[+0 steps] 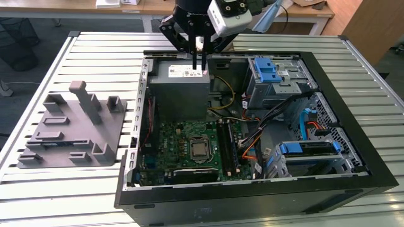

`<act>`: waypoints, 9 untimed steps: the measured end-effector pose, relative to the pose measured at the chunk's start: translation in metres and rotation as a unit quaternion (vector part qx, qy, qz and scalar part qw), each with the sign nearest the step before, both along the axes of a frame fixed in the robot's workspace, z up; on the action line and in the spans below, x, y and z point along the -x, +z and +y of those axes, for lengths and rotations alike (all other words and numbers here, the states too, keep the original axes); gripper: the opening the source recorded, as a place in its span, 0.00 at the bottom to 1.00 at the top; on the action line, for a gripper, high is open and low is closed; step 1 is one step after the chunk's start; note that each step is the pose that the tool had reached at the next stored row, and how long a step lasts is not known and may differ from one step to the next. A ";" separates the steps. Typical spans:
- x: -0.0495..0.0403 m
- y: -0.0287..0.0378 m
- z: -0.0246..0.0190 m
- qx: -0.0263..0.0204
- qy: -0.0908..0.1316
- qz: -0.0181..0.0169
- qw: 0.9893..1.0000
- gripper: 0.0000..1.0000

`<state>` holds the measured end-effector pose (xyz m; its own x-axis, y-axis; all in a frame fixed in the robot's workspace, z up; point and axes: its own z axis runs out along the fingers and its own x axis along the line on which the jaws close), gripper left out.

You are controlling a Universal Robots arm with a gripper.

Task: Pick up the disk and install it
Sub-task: 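Insert the first disk wire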

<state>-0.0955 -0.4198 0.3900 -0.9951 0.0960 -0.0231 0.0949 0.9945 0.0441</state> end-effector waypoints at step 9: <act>-0.0001 -0.0002 0.0000 0.000 0.000 0.000 1.000 0.24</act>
<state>-0.0954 -0.4198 0.3899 -0.9951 0.0961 -0.0231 0.0950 0.9945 0.0442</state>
